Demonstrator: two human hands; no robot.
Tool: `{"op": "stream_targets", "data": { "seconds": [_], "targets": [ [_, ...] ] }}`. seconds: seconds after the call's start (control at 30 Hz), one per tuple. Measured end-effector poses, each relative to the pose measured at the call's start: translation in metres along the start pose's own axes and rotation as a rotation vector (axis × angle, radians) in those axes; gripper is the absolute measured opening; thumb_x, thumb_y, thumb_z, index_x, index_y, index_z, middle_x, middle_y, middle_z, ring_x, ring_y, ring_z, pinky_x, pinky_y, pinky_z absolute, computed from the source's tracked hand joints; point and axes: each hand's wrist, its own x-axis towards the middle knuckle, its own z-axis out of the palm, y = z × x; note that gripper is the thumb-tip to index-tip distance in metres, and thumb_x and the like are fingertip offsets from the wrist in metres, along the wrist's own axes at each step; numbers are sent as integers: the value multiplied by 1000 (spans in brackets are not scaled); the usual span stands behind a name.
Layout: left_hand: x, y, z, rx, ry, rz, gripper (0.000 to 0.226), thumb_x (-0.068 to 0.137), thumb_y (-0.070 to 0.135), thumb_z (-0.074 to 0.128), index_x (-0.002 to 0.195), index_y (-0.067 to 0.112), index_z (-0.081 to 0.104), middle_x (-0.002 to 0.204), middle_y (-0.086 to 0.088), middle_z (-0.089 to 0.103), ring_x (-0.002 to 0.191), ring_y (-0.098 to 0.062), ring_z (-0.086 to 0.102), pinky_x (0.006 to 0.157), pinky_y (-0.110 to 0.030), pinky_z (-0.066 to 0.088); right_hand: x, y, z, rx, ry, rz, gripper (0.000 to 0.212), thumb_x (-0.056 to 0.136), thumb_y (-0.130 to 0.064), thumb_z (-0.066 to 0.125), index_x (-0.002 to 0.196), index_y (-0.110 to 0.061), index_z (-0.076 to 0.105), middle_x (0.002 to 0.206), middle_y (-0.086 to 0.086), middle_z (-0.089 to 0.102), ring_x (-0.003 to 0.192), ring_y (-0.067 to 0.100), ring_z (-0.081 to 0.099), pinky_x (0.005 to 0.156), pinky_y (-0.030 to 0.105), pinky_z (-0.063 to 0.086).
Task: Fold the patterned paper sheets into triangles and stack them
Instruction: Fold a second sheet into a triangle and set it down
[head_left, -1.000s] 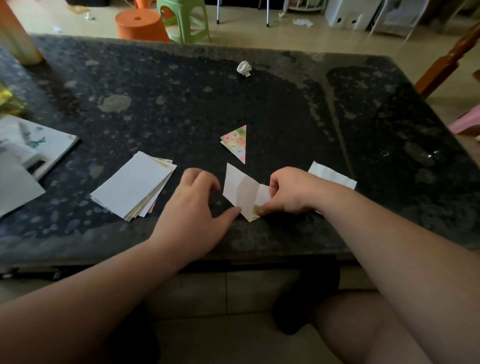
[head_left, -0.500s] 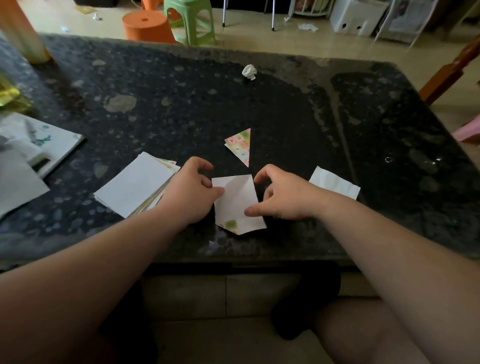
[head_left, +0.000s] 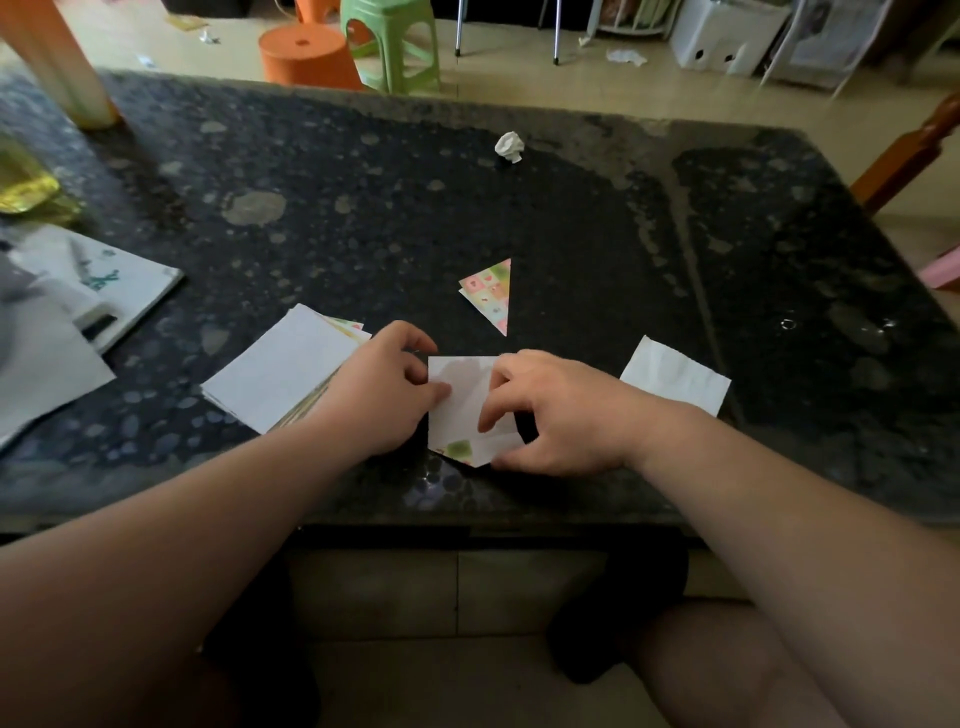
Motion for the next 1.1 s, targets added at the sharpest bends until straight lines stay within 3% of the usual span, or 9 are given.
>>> {"op": "stream_targets", "data": {
  "seconds": [0.13, 0.23, 0.33, 0.47, 0.53, 0.63, 0.77, 0.97, 1.1],
  "targets": [
    [-2, 1, 0, 40, -57, 4, 36, 92, 27, 74, 118, 35, 52, 85, 12, 72, 82, -8, 65, 71, -30, 50, 4, 3, 9, 27, 46, -48, 21, 92, -40, 72, 109, -30, 77, 111, -15, 64, 106, 5, 50, 96, 32, 48],
    [-2, -2, -2, 38, -89, 37, 46, 95, 23, 70, 136, 35, 53, 84, 17, 73, 84, -4, 65, 76, -28, 49, 7, 3, 12, 55, 94, -35, 15, 96, -31, 67, 106, -26, 78, 93, -20, 61, 94, 2, 51, 89, 28, 49],
    [-1, -4, -10, 6, -164, 42, 61, 97, 21, 66, 149, 40, 41, 86, 19, 75, 85, -2, 65, 77, -25, 47, 9, 3, 17, 224, 171, 70, 12, 98, -29, 68, 103, -26, 79, 83, -24, 60, 85, 1, 59, 83, 22, 48],
    [-3, -7, -18, -88, -285, 48, 77, 91, 11, 71, 148, 49, 37, 101, 12, 75, 91, -11, 71, 88, -35, 55, 18, 4, 27, 441, 258, 233, 23, 94, -36, 73, 116, -30, 72, 93, -15, 68, 86, 2, 64, 76, 19, 47],
    [-7, -8, -21, -126, -326, 57, 61, 82, 9, 74, 131, 41, 55, 105, 6, 73, 91, -14, 72, 90, -43, 58, 23, 4, 28, 495, 274, 274, 27, 93, -35, 75, 119, -32, 69, 93, -11, 70, 84, 5, 66, 75, 17, 48],
    [-14, -5, -23, 10, -293, 42, 28, 79, 26, 85, 98, 33, 64, 94, 5, 72, 81, -11, 69, 74, -30, 54, 27, 4, 27, 536, 281, 304, 24, 92, -32, 77, 113, -35, 66, 90, -8, 71, 82, 7, 67, 74, 20, 49],
    [-15, -1, -12, 226, -142, 49, 17, 87, 40, 78, 80, 29, 68, 79, 11, 66, 76, -5, 60, 62, -22, 43, 28, 3, 27, 507, 300, 329, 23, 91, -33, 77, 113, -32, 70, 91, -8, 69, 82, 8, 65, 74, 22, 47],
    [-19, -1, 3, 311, -78, 130, 11, 93, 34, 71, 84, 34, 65, 89, 16, 55, 79, -3, 52, 65, -18, 37, 27, 0, 30, 426, 302, 318, 25, 93, -34, 74, 117, -34, 69, 94, -18, 58, 85, 4, 57, 76, 20, 43],
    [-28, -7, 7, 599, -105, 357, 24, 102, 27, 52, 115, 30, 72, 112, 7, 56, 107, -15, 49, 92, -29, 45, 26, 1, 32, 222, 305, 244, 20, 95, -37, 69, 110, -24, 71, 96, -11, 54, 94, 12, 57, 83, 29, 49]
  ]
}}
